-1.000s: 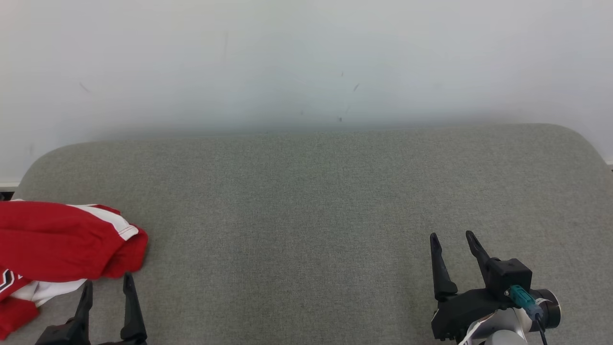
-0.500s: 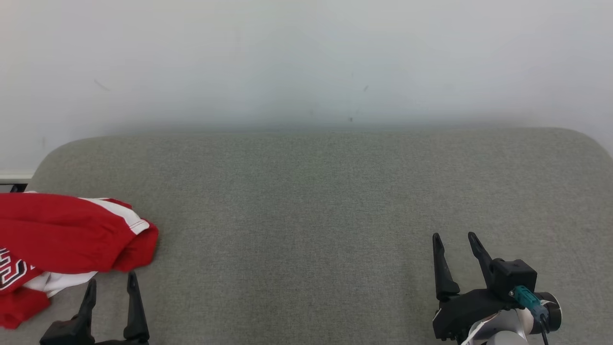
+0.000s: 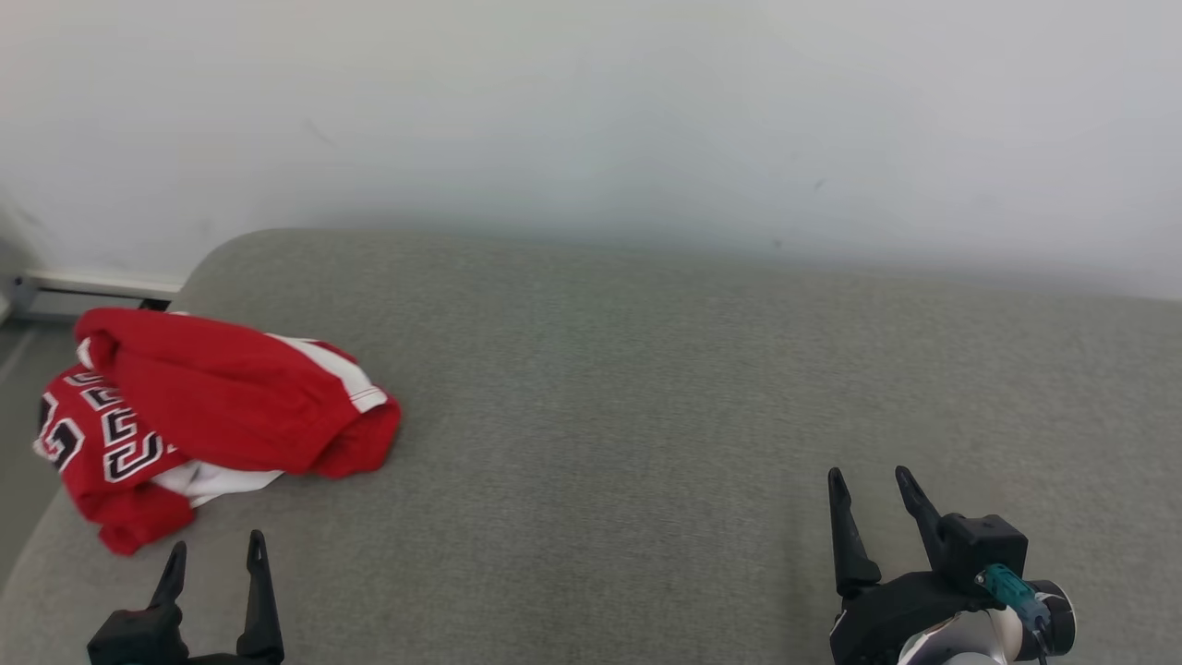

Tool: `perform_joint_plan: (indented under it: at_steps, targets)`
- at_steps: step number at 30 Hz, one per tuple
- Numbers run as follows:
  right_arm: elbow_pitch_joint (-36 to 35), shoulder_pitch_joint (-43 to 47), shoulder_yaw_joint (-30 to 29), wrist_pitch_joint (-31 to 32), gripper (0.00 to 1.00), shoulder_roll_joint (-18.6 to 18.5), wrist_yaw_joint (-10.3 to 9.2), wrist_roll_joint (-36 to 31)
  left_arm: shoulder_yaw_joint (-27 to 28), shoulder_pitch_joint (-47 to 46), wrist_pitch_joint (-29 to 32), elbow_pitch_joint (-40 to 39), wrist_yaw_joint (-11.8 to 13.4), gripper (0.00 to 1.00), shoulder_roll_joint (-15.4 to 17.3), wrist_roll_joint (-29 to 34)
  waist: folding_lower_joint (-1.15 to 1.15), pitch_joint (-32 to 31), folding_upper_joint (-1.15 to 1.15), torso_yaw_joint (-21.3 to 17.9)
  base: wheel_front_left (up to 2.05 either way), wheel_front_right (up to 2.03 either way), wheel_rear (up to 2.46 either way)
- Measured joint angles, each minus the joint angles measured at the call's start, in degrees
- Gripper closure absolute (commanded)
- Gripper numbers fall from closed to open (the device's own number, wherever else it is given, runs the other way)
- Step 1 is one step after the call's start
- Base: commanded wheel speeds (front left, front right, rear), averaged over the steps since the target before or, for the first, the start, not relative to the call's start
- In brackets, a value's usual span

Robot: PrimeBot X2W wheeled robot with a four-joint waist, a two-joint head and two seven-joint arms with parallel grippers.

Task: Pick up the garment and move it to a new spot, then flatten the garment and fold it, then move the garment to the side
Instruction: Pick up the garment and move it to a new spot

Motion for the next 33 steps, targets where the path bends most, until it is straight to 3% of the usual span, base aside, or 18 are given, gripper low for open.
perform_joint_plan:
  at_steps: [20, 33]
  targets:
    - [1.71, -0.69, 4.41, 1.78, 0.0, 0.21, 1.16, 1.29, 1.1, 2.84, 3.78, -1.65, 0.0, 0.0, 2.33, 0.4, 0.0, -1.55, 0.0, 15.46, 0.0, 0.0, 0.0]
    - [3.65, -2.52, 6.2, 2.58, 0.0, 0.22, 1.6, 1.35, 1.91, 3.67, 4.58, -2.93, -0.02, 0.0, 1.62, -0.56, 0.0, -1.43, 0.0, 17.12, 0.0, 0.0, 0.0]
